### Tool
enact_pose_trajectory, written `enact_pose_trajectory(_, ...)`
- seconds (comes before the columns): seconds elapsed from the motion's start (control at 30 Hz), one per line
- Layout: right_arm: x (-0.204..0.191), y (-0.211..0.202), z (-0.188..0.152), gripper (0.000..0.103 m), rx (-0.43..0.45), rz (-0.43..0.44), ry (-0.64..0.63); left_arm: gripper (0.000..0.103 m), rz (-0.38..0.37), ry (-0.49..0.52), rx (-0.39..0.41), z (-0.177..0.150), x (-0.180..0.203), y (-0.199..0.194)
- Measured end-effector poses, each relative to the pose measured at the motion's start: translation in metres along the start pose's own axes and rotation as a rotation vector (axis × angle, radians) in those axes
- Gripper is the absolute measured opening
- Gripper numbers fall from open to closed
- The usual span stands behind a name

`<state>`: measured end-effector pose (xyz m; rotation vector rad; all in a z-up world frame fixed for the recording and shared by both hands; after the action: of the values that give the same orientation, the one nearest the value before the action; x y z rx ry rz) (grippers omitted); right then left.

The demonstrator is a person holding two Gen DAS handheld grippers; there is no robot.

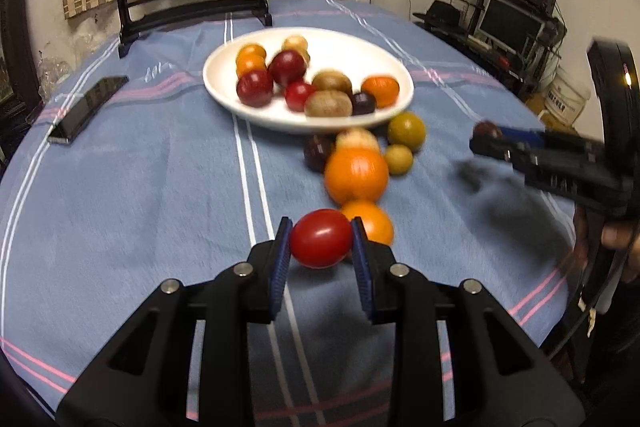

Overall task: Organize fruits
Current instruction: 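Carry both items onto the white plate and open both tools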

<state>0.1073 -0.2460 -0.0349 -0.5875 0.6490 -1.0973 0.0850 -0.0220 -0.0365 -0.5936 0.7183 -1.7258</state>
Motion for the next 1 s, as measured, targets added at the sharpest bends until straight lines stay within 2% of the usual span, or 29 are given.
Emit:
enact_pose_trajectory(0.17, -0.006, 0.003, 0.012, 0.043, 0.013, 0.020, -0.011, 0.030, 0.002, 0.004, 0.050, 0.033, -0.001, -0.002)
enact_pose_trajectory(0.23, -0.009, 0.007, 0.018, 0.043, 0.015, 0.024, -0.020, 0.030, 0.027, 0.018, 0.071, 0.049, -0.001, 0.004)
enact_pose_trajectory(0.43, -0.017, 0.021, 0.043, 0.043, 0.022, 0.046, -0.031, 0.030, 0.063, 0.027, 0.084, 0.088, 0.002, 0.026)
enact_pose_trajectory(0.53, -0.015, 0.031, 0.053, 0.043, 0.016, 0.046, -0.020, 0.030, 0.050, 0.020, 0.082, 0.103, 0.004, 0.038)
enact_pose_trajectory(0.7, -0.010, 0.051, 0.076, 0.043, 0.010, 0.037, 0.006, 0.030, 0.059, -0.025, 0.057, 0.129, 0.003, 0.078)
enact_pose_trajectory(0.8, -0.006, 0.067, 0.087, 0.043, -0.002, 0.037, 0.018, 0.030, 0.074, -0.039, 0.063, 0.131, 0.002, 0.093)
enact_pose_trajectory(0.97, 0.004, 0.100, 0.101, 0.043, -0.024, 0.056, 0.080, 0.031, 0.120, 0.017, 0.088, 0.124, 0.002, 0.106)
enact_pose_trajectory(1.0, 0.005, 0.104, 0.102, 0.044, -0.030, 0.060, 0.082, 0.038, 0.119, 0.015, 0.091, 0.125, 0.002, 0.106)
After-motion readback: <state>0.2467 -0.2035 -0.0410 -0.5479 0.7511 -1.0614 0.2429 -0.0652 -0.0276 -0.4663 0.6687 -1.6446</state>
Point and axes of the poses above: each gripper's, at about its wrist camera, not at the fingertips, and y roughly the way its jaws point, x to its right, z to its top, the point moved 4 cm from there along y, roughly the way its jaws point, and after that the axes turned 6 degrees about z, right-handed, at the moved point
